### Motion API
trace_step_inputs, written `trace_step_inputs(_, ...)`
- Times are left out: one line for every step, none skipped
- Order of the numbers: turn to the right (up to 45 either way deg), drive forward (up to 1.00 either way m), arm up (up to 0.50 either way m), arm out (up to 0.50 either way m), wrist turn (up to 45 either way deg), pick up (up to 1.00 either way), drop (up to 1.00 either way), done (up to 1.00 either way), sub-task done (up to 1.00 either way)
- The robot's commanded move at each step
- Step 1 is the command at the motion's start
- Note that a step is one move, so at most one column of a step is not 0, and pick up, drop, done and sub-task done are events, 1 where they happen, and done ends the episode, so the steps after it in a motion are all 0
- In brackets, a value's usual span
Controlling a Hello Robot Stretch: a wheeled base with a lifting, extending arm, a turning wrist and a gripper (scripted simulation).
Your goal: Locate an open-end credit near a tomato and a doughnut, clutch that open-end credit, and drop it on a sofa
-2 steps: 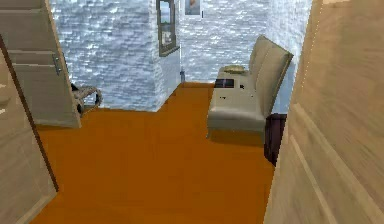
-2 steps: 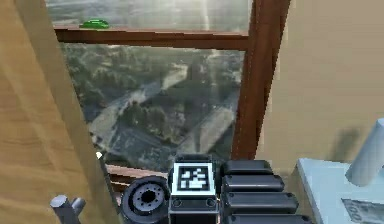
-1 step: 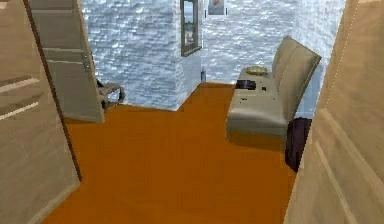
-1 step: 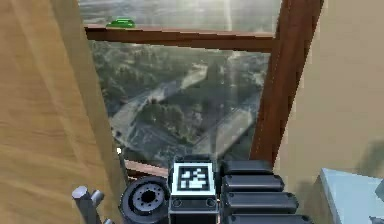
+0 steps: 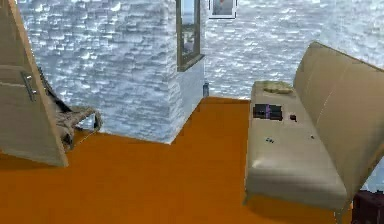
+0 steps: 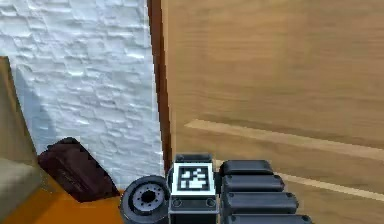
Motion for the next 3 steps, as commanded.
trace_step_inputs(0.0, 1.0, 0.0, 0.0, 0.0, 0.0, 0.0, 0.0, 0.0)
trace_step_inputs(0.0, 0.15, 0.0, 0.0, 0.0, 0.0, 0.0, 0.0, 0.0)
trace_step_inputs(15.0, 0.0, 0.0, 0.0, 0.0, 0.0, 0.0, 0.0, 0.0)
